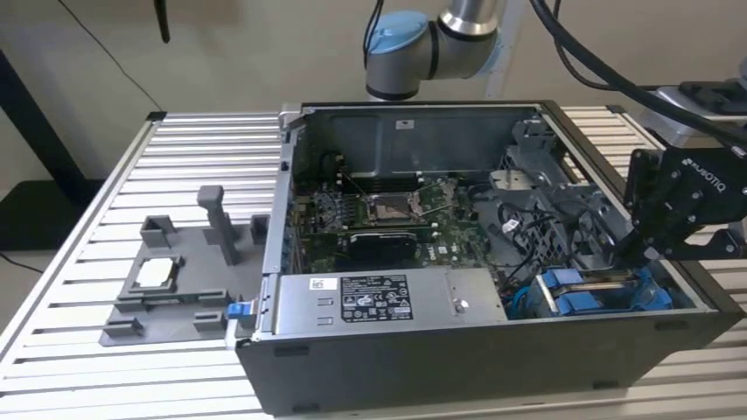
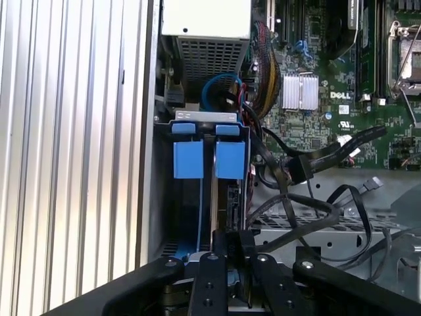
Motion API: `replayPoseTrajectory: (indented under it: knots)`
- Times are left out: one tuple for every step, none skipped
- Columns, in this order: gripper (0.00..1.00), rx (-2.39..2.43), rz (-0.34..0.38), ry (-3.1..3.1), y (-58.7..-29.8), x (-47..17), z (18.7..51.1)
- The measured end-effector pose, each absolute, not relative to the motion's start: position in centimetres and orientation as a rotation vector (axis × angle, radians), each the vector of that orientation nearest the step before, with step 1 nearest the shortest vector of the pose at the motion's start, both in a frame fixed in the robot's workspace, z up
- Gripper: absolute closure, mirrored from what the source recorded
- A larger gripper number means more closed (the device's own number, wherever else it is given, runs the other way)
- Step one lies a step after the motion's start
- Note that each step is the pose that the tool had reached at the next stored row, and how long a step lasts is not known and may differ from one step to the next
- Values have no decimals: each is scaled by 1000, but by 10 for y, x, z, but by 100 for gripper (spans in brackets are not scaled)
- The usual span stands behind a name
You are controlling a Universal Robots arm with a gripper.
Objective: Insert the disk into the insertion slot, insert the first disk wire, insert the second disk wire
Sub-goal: 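Insert the first disk wire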
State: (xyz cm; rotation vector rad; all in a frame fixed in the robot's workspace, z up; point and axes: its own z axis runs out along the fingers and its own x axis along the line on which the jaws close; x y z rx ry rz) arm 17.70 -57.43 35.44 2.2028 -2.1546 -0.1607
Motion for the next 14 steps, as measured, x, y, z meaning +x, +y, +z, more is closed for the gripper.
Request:
replayPoseTrajectory:
  knots:
    - [81,2202,-161,-2154,-574,177,354]
    - [81,2202,-162,-2154,-574,177,354]
    - [81,2202,-162,-2154,-574,177,354]
    - [81,2201,-163,-2154,-574,177,354]
    - [81,2201,-163,-2154,-574,177,353]
    - [81,2201,-164,-2154,-574,177,353]
    - [81,2203,-168,-2156,-574,178,352]
    - [81,2205,-174,-2159,-574,178,352]
    - [81,2206,-179,-2162,-574,178,351]
    - [81,2204,-183,-2168,-574,178,350]
    - [81,2200,-187,-2175,-575,178,349]
    - [81,2196,-191,-2183,-575,178,348]
    - [81,2190,-195,-2193,-575,178,347]
    - [81,2181,-198,-2204,-575,178,346]
